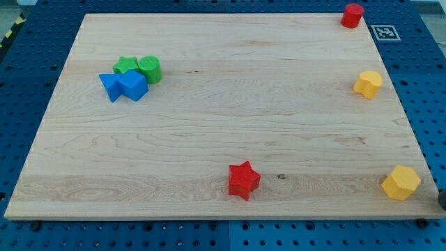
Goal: Slide the yellow hexagon up a bit
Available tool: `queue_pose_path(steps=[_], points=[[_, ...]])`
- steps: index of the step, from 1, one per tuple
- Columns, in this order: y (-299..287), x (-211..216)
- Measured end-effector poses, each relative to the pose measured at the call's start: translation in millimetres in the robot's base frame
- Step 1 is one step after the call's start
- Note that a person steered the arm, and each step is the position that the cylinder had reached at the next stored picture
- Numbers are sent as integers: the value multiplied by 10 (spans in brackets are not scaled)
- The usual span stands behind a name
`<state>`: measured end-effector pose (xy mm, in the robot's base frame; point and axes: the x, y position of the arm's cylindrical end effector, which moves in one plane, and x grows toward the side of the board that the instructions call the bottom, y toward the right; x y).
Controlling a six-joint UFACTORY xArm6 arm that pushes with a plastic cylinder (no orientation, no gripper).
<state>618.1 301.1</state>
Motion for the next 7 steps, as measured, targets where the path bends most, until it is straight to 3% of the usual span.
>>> queue_pose_path(steps=[2,4,7], points=[[-638,6],[-716,-27],[-714,-668]])
